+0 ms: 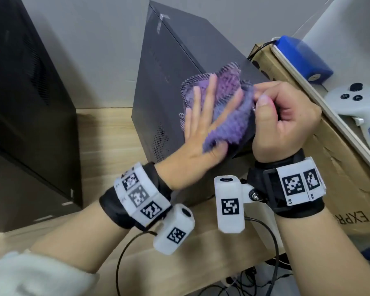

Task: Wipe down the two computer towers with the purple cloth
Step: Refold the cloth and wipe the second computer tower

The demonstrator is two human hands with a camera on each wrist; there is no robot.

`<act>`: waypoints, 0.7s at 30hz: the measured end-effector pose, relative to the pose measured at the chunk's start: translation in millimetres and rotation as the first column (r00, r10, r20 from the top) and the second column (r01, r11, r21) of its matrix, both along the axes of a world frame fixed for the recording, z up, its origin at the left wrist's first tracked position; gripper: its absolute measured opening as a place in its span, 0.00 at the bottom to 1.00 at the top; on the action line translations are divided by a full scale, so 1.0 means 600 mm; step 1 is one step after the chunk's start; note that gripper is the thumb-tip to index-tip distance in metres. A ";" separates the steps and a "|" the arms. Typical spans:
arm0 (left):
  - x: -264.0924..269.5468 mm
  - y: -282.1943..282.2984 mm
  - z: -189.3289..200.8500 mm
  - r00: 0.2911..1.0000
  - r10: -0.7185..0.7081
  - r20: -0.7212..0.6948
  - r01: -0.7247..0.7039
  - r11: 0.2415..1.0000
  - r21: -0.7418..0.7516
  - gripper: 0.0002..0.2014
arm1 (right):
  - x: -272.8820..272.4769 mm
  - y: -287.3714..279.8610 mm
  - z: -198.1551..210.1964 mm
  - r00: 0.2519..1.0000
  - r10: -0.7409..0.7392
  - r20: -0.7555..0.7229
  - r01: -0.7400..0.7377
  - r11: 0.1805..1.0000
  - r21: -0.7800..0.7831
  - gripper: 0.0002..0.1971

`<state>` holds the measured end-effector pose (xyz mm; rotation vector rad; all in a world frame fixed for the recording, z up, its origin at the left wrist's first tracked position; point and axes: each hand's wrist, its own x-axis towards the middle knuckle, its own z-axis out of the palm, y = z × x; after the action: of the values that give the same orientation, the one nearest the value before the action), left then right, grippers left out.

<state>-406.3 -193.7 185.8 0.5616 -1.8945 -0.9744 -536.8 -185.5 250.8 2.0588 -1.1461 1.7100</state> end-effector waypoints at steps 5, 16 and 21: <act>-0.004 0.040 -0.066 0.975 0.210 0.078 -0.176 0.934 -0.311 0.25 | 0.011 0.007 -0.002 0.999 -0.015 -0.036 0.015 1.000 -0.001 0.14; 0.040 0.070 -0.220 0.925 0.259 0.279 -0.232 0.964 -0.127 0.54 | 0.028 0.012 -0.005 0.999 -0.017 -0.035 0.016 1.000 -0.026 0.17; 0.029 0.126 -0.331 0.935 0.234 0.266 -0.353 0.685 0.638 0.40 | 0.058 0.023 -0.008 0.993 0.009 -0.119 -0.016 0.998 -0.058 0.18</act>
<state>-389.2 -118.4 -12.8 1.3787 -1.4594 -1.4322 -502.1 -171.6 245.9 2.1044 -1.0366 1.5836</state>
